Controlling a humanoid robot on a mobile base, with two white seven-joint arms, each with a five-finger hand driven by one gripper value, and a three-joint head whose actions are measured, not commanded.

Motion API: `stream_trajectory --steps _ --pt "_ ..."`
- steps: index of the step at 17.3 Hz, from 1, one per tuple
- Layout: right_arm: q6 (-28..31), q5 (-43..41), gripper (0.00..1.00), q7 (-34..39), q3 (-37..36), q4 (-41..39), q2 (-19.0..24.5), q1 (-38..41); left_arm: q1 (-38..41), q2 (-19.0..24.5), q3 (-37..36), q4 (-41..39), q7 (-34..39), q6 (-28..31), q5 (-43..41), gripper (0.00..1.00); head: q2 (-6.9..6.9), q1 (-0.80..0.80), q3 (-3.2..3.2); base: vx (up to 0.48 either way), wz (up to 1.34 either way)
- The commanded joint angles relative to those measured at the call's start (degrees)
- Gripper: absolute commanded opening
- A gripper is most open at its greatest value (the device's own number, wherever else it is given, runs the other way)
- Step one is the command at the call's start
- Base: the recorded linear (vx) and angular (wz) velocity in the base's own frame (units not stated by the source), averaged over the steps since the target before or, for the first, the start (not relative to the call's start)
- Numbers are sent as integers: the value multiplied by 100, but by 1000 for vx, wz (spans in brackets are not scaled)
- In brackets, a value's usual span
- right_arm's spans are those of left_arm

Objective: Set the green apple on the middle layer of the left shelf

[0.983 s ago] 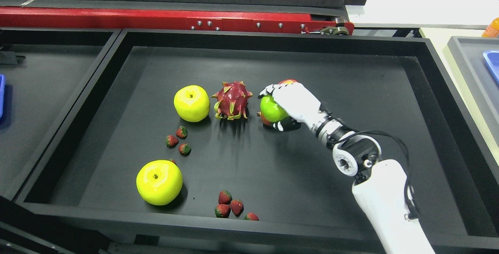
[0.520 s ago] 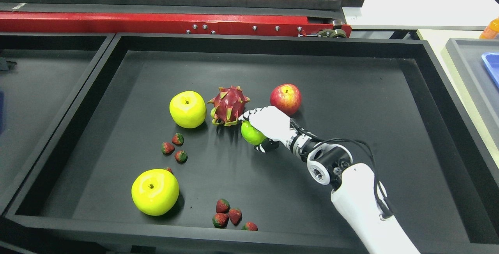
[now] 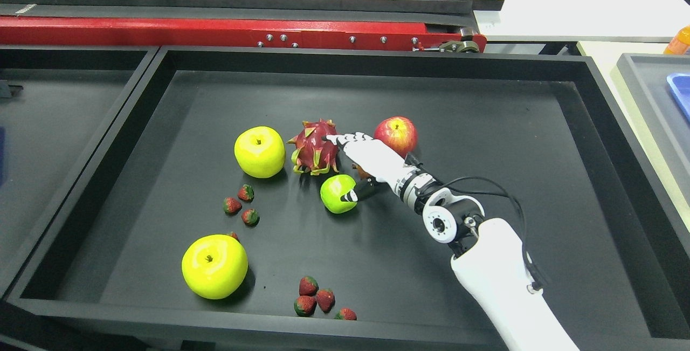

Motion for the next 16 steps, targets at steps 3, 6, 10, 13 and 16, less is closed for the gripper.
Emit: stream_trajectory --steps 3,6,10,13,16 --pt "-42 -1942 100 -500 -2285 -607 392 551 0 100 0 0 3 -4 -1 100 0 0 0 0 0" --pt "-226 -2661 100 -906 -2975 -704 392 657 0 100 0 0 3 5 -1 100 0 0 0 0 0" --pt "-638 -4112 100 -1091 -3178 -898 392 1183 0 100 0 8 3 5 -1 100 0 0 0 0 0" --pt "-1061 -4352 100 -1677 -2934 -846 392 1684 0 100 0 0 -6 -4 -1 100 0 0 0 0 0" --pt "-905 -4405 100 -1918 -2616 -810 392 1931 0 100 0 0 -6 5 -1 100 0 0 0 0 0"
